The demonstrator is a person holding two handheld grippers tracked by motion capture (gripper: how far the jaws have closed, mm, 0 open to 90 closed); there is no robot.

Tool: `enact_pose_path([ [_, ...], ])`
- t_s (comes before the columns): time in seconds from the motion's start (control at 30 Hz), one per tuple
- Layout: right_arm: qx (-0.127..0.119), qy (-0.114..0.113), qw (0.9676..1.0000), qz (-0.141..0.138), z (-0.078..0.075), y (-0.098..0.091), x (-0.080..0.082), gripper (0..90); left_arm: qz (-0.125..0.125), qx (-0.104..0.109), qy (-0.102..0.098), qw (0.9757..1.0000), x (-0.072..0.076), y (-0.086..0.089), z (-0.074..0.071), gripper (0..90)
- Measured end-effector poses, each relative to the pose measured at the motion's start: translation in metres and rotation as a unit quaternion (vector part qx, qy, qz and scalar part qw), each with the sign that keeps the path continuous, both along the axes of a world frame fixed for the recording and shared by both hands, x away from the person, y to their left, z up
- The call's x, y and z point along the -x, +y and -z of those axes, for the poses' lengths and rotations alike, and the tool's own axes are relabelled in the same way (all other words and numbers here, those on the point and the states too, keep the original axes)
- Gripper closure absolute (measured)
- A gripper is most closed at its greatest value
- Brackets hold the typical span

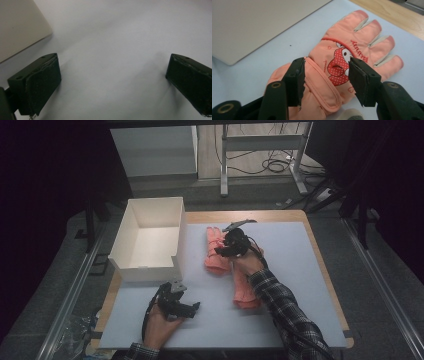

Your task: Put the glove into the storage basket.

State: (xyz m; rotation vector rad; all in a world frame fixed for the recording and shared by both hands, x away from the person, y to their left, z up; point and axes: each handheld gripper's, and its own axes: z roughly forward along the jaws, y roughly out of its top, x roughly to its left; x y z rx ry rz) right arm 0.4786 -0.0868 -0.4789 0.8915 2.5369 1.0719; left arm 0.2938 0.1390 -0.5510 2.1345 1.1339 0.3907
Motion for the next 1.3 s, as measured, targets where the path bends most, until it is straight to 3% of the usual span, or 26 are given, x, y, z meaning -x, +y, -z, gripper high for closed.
enact_pose_path([
  [0.13, -0.001, 0.007, 1.0, 0.0, 0.004, 0.004, -0.004, 46.9, 0.0, 0.0, 0.0, 1.0, 0.0, 0.0, 0.0, 0.0],
  [0.27, 0.017, 0.005, 0.9998, -0.004, 0.007, 0.01, -0.007, 41.4, 0.0, -0.001, 0.0, 1.0, 0.0, 0.0, 0.0, 0.0],
  [0.43, 0.019, 0.0, 0.9998, 0.008, 0.007, 0.013, -0.013, 36.8, 0.0, -0.001, 0.0, 1.0, 0.0, 0.0, 0.0, 0.0],
  [0.6, 0.032, 0.016, 0.9993, 0.007, 0.014, 0.018, -0.021, 37.6, 0.0, 0.0, 0.0, 1.0, 0.0, 0.0, 0.0, 0.0],
  [0.7, 0.043, 0.024, 0.9988, 0.005, 0.018, 0.02, -0.023, 41.8, 0.0, 0.0, 0.0, 1.0, 0.0, 0.0, 0.0, 0.0],
  [0.97, 0.056, 0.048, 0.9972, 0.009, 0.023, 0.021, -0.026, 64.4, 0.001, -0.001, -0.001, 1.0, 0.0, 0.0, 0.0, 0.0],
  [1.13, 0.065, 0.037, 0.9971, 0.013, 0.022, 0.022, -0.024, 80.7, 0.0, -0.001, -0.001, 1.0, 0.0, 0.0, 0.0, 0.0],
  [1.3, 0.066, 0.023, 0.9974, 0.015, 0.019, 0.022, -0.02, 87.7, 0.0, 0.0, 0.0, 1.0, 0.0, 0.0, 0.0, 0.0],
])
